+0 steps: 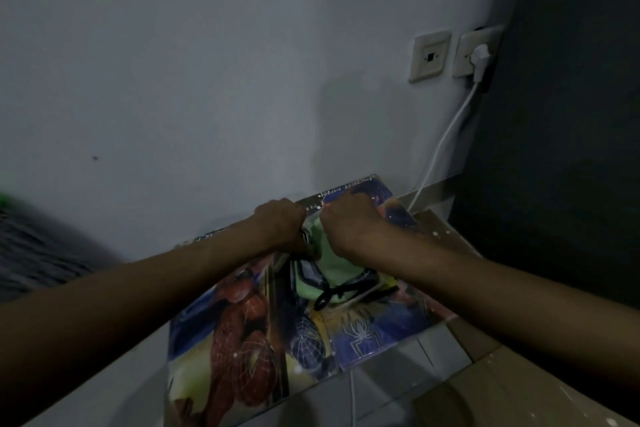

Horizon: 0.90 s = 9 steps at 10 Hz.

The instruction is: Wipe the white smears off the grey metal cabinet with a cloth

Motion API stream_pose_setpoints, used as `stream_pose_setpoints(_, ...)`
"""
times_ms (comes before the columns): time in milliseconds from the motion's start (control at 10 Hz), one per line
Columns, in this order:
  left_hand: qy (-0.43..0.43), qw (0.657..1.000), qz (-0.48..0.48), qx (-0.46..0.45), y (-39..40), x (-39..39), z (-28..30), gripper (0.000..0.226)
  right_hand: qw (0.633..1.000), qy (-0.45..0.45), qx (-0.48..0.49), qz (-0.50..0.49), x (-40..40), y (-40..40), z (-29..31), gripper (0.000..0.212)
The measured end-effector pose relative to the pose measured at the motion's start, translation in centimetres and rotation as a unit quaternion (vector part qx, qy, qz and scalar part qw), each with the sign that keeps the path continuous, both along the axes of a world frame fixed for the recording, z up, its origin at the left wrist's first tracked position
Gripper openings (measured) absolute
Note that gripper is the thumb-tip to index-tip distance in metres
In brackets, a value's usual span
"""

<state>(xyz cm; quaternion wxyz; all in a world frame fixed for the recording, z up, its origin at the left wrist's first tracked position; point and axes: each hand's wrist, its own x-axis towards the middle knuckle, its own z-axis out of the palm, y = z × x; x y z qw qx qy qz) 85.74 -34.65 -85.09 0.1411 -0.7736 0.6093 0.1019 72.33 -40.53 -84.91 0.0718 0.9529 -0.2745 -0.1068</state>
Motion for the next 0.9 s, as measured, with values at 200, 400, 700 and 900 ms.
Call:
stream_pose_setpoints(200,-0.057,0.993,-0.087,-0.063,0.7,0.5,-1.0,0.065,0.998,-0.050,-0.022,0.007,-1.1,0.1,-1.1,0.021)
stream_pose_setpoints(400,-0.021,0.989,-0.120,-0.079,0.5,1.4,-1.1,0.061,0.995,-0.070,-0.036,0.057,-2.9,0.8,-2.8,0.029)
stream_pose_setpoints(700,0.131,0.986,-0.085,-0.051,-4.8,3.2,0.9,0.038,0.983,-0.118,0.131,-0.056,-3.5,-3.3,-0.2,0.033)
stream_pose_setpoints(900,0.289,0.956,0.016,-0.041,-5.1,3.6,2.8,0.027,0.952,-0.146,0.234,-0.135,-2.5,-4.1,3.2,0.026)
